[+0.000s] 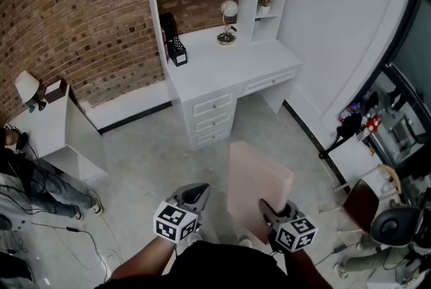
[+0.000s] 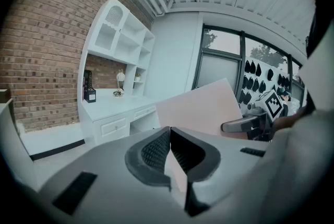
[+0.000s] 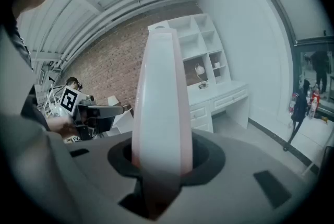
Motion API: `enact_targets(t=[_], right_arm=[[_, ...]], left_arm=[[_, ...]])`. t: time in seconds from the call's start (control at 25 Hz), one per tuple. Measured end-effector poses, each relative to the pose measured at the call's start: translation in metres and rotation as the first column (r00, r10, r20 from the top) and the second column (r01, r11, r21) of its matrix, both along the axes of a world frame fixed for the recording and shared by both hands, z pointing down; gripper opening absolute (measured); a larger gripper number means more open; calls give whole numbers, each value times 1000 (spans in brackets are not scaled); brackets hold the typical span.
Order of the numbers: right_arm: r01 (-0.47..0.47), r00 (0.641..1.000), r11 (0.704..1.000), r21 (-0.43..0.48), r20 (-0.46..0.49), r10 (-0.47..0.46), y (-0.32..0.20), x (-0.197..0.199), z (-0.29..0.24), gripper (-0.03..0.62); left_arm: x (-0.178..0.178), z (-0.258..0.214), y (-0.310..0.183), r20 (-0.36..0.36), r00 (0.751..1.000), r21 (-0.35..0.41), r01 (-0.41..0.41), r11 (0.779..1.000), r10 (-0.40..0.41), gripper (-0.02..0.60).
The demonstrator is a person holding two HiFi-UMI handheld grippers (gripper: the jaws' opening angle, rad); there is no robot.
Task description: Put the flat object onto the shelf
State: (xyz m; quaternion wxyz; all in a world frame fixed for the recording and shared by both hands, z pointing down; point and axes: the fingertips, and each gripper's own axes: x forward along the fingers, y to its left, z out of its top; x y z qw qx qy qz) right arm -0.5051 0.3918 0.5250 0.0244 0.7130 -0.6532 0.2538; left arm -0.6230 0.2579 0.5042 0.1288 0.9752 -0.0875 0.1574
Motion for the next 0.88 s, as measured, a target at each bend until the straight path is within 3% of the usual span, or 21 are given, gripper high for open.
enact_targets(t=[0.52,0.88], right_arm=[[4,1000,1000,-9,-8,-4,-26,-15,5,150],[-51,998,999,-9,40,51,-55,-39,13,169]], left_arm=[[-12,1,-24,-13,1000,11,-9,1000,9,6],[-37,17,-49,10,998,4,-57,998,57,5]])
